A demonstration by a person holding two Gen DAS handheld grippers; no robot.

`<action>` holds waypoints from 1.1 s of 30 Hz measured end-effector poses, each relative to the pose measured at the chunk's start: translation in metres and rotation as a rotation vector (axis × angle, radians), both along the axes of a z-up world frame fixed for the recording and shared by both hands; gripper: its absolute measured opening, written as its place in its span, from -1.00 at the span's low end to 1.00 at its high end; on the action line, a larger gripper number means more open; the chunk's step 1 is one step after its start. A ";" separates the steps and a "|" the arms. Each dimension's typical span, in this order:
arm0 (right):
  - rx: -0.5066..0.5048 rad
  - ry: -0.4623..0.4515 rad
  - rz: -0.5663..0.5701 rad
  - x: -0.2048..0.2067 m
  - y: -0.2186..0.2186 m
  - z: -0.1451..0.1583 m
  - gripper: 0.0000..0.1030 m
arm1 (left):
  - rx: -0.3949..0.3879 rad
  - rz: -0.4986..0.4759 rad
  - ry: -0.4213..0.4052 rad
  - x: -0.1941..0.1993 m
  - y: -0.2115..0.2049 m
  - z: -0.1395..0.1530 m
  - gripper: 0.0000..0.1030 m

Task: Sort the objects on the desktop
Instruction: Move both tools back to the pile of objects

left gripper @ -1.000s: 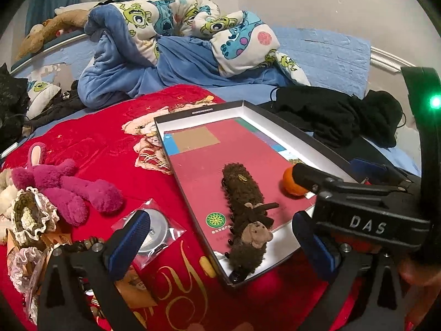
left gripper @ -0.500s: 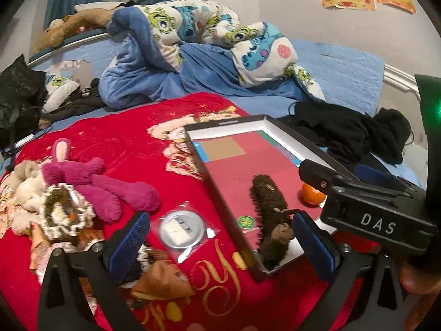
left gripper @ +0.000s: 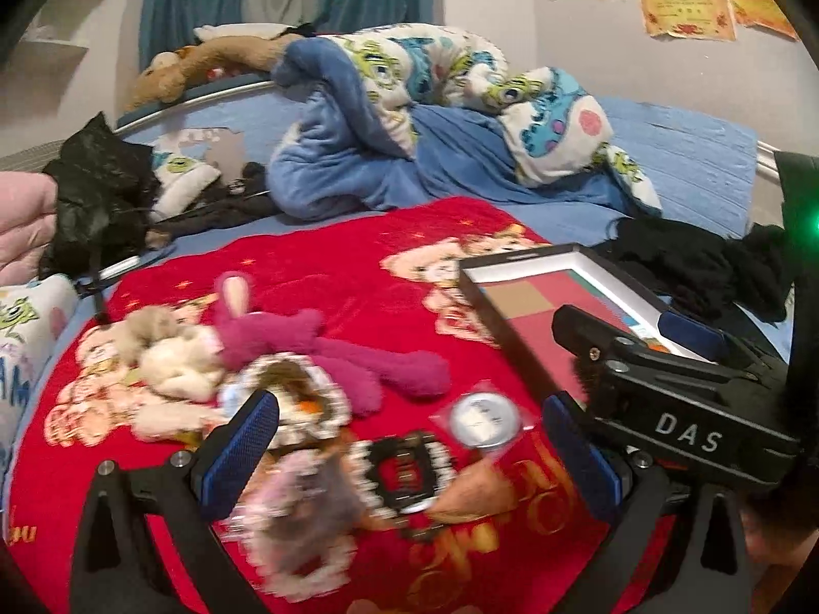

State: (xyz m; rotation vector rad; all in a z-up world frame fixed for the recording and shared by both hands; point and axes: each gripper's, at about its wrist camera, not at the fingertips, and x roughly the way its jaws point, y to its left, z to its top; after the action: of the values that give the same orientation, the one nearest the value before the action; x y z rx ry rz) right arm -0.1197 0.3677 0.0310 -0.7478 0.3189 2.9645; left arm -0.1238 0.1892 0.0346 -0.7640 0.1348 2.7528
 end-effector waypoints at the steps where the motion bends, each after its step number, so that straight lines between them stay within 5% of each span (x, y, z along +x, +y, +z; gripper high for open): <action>1: -0.006 0.005 0.016 -0.001 -0.007 0.001 1.00 | -0.002 0.019 0.003 0.001 -0.012 0.002 1.00; 15: -0.052 0.044 0.163 -0.007 -0.081 0.010 1.00 | 0.057 0.184 0.022 0.012 -0.128 0.016 1.00; 33: -0.044 -0.011 0.275 -0.014 -0.111 -0.003 1.00 | 0.059 0.179 -0.080 0.011 -0.163 -0.031 1.00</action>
State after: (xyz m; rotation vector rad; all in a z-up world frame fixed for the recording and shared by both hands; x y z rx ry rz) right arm -0.1337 0.2568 0.0284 -0.8780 0.3041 3.2171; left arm -0.1129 0.0258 0.0040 -0.9092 -0.0330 2.8731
